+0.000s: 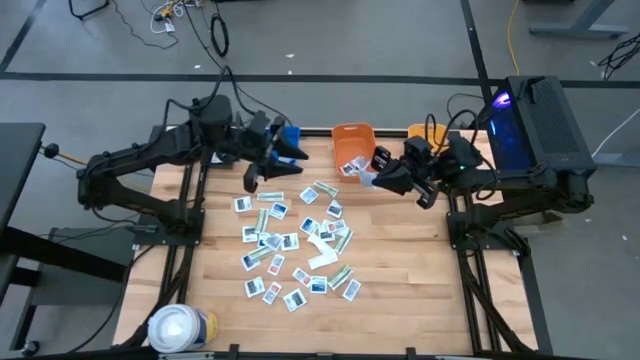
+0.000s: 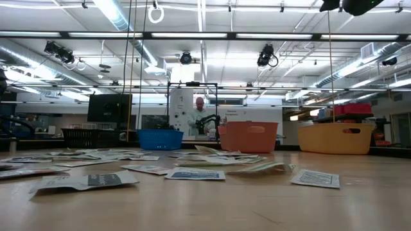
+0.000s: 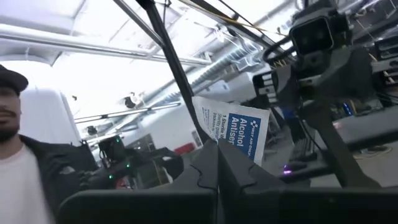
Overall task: Pick & Place First Aid Supplies
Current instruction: Put the alcohol pad into the black bin
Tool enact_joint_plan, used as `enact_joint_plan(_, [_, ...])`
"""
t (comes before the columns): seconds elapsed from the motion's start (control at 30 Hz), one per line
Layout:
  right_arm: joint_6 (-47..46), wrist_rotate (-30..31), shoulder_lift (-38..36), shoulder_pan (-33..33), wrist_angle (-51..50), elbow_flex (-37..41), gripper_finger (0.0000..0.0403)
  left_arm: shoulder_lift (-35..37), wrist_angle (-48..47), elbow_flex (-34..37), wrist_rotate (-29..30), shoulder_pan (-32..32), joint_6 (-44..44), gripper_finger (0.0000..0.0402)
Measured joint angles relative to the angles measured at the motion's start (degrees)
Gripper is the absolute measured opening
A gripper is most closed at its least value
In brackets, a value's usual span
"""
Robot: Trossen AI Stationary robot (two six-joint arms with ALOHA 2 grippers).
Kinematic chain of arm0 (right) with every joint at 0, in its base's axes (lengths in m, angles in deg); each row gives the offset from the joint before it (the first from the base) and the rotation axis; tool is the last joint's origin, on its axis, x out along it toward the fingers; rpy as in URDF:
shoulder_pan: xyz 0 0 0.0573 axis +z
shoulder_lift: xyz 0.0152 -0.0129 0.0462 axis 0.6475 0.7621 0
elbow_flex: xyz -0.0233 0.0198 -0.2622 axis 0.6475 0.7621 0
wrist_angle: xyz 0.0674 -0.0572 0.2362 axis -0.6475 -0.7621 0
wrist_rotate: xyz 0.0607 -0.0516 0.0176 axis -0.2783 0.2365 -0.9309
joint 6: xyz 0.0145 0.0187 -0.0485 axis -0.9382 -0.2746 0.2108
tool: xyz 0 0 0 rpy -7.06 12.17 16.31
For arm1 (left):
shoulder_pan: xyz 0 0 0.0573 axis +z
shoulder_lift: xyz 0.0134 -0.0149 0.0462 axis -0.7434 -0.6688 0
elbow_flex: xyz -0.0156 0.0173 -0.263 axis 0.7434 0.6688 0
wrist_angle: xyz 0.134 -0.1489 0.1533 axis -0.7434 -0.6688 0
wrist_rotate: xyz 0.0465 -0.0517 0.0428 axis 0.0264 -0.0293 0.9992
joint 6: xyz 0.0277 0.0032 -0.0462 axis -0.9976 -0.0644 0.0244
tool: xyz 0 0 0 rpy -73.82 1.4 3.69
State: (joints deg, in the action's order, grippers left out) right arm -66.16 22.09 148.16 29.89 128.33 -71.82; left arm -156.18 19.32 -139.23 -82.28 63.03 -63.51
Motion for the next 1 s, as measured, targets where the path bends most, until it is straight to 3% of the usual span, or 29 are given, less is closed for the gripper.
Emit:
enact_joint_plan(0.3, [0.01, -0.6, 0.02, 0.2, 0.06, -0.01, 0.0, -6.14, 5.2, 0.0, -1.12, -1.55, 0.75, 0.0177])
enact_joint_plan(0.6, [-0.23, -4.47, 0.02, 0.2, -1.23, -0.01, 0.0, -12.76, 17.53, 0.0, -1.19, -4.19, 3.93, 0.0177])
enact_joint_plan(1.0, [-0.23, -5.99, 0.04, 0.2, -6.9, -0.01, 0.0, -18.61, 24.43, 0.0, -0.58, -7.21, 6.82, 0.0177])
